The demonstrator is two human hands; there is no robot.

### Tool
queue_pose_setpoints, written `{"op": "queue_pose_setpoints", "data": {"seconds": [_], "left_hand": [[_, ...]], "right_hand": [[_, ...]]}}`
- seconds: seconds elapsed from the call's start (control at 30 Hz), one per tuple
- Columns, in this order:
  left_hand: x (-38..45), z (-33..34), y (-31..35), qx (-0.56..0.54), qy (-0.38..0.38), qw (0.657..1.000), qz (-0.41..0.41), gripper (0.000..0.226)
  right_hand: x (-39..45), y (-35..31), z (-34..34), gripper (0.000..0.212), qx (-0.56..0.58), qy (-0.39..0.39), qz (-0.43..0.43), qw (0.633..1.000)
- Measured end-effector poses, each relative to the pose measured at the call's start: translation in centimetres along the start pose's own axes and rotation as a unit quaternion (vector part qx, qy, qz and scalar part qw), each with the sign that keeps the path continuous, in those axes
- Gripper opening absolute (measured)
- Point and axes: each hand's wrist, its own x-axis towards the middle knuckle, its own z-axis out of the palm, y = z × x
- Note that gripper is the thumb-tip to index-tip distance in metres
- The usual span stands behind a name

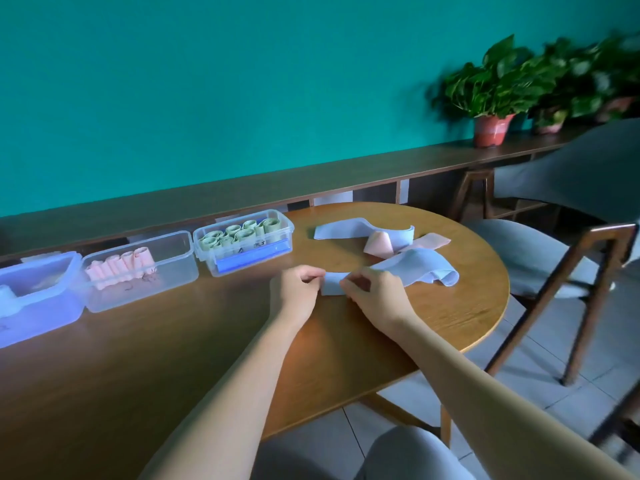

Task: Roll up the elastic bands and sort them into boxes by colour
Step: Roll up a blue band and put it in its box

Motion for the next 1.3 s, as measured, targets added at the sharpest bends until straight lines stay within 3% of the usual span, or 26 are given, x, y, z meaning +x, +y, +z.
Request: {"op": "queue_pose_setpoints", "data": {"seconds": [0.2,0.4,0.6,0.9,1.07,1.3], "left_hand": [[-2.1,-1.6,0.1,-0.072,0.082,0.994,-0.011,0.014],[-4.8,-6.2,-1.9,-0.098,0.113,0.989,-0.014,0.018],[-8.3,-13.3,-5.2,-0.035,0.177,0.983,-0.014,0.022],[-13.4,-24.8,-9.8,0.08,0.276,0.956,-0.062,0.019],[-13.9,-29.0,-12.7,0.122,0.312,0.937,-0.102,0.017],[-13.2,-29.4,-13.5,0.111,0.281,0.947,-0.106,0.02]], "right_hand": [[-1.8,-1.5,-0.1,0.01,0.025,-0.029,0.004,0.999],[-4.6,-3.7,0.7,0.017,0.066,-0.062,-0.004,0.996],[-6.8,-6.4,3.1,0.017,0.038,-0.105,-0.066,0.992],[-7.3,-9.2,6.9,0.013,-0.025,-0.104,-0.183,0.977],[-6.1,-9.3,8.6,0.029,-0.064,-0.141,-0.192,0.969],[-4.1,-10.1,10.4,0.056,-0.157,-0.189,-0.164,0.955]]}}
